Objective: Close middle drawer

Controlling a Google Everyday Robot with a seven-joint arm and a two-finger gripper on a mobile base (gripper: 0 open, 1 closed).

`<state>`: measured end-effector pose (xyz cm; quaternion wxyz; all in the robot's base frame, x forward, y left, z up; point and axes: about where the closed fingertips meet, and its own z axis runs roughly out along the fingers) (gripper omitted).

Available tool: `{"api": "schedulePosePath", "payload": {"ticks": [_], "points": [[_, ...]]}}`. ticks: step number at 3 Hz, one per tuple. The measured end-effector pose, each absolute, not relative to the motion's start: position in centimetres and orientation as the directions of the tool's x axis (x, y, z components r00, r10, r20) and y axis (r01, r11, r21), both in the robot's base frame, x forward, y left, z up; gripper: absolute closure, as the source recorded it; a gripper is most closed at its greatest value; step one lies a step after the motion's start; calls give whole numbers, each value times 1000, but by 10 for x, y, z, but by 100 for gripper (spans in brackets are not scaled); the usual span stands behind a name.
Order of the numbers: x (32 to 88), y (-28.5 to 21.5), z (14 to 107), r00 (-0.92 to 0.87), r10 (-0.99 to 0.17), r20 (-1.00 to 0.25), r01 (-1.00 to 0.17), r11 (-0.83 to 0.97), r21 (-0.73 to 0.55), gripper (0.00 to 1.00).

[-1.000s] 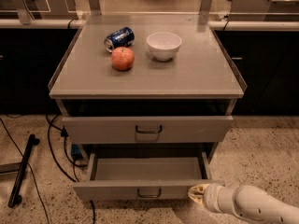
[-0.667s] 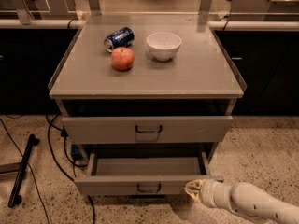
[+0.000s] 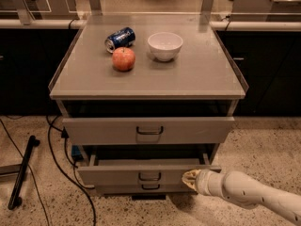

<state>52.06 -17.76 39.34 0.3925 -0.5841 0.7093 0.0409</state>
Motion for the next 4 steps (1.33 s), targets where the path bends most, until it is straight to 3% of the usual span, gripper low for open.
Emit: {"api": "schedulePosePath", "payload": {"ticks": [2, 4], "points": [[581, -176, 391, -24, -814, -581, -850, 323, -417, 100], [578, -169, 403, -7, -822, -569, -876, 279, -393, 100]]}}
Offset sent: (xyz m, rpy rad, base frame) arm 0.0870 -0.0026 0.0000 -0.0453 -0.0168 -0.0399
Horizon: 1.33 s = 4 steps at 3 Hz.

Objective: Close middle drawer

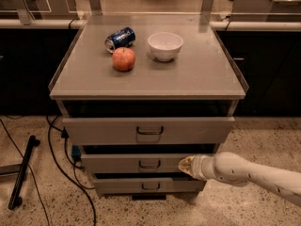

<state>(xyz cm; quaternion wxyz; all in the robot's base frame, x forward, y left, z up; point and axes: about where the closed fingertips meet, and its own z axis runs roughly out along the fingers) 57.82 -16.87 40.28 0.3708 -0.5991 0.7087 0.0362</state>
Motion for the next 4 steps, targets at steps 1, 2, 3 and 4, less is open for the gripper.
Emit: {"api": "schedulePosePath", "payload": {"ticks": [1, 2, 3, 4], "points": [[535, -170, 419, -24, -817, -577, -921, 243, -305, 100], [471, -172, 431, -69, -802, -594, -963, 209, -171, 100], [464, -167, 430, -63, -799, -598, -970, 189, -151, 81], [464, -167, 430, -63, -799, -598, -970, 190, -152, 59]]}}
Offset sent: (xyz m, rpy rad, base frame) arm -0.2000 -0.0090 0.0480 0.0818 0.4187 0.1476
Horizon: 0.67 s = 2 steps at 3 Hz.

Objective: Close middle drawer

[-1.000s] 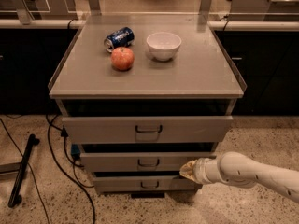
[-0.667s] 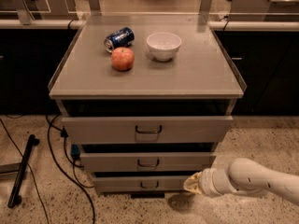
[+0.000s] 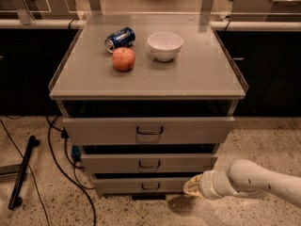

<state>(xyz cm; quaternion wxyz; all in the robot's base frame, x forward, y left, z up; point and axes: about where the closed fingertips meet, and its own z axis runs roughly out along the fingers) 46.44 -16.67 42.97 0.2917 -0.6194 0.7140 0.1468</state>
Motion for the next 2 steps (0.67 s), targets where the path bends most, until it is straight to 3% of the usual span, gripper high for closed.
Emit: {"api": "schedulePosePath", "payload": {"ticks": [2], "points": [[464, -167, 430, -63, -799, -598, -970, 190, -152, 11]]}}
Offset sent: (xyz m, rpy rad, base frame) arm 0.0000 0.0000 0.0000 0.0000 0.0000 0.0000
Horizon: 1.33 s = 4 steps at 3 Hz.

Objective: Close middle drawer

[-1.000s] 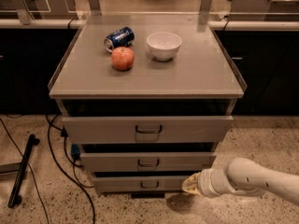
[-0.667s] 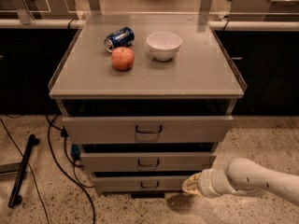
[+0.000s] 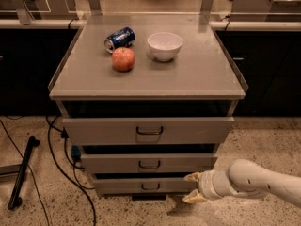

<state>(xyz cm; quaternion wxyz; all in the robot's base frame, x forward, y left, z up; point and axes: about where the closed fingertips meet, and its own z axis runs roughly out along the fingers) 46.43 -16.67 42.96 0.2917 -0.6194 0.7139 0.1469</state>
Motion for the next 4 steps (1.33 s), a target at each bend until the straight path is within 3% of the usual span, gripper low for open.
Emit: {"api": "schedulePosePath", "payload": {"ticks": [1, 2, 3, 4], "points": [[464, -167, 430, -63, -799, -598, -970, 190, -152, 0], [464, -167, 430, -63, -799, -598, -970, 190, -152, 0], [463, -173, 428, -69, -814, -576, -971, 188, -149, 15], [459, -227, 437, -133, -873, -469, -963, 225, -146, 45]]}}
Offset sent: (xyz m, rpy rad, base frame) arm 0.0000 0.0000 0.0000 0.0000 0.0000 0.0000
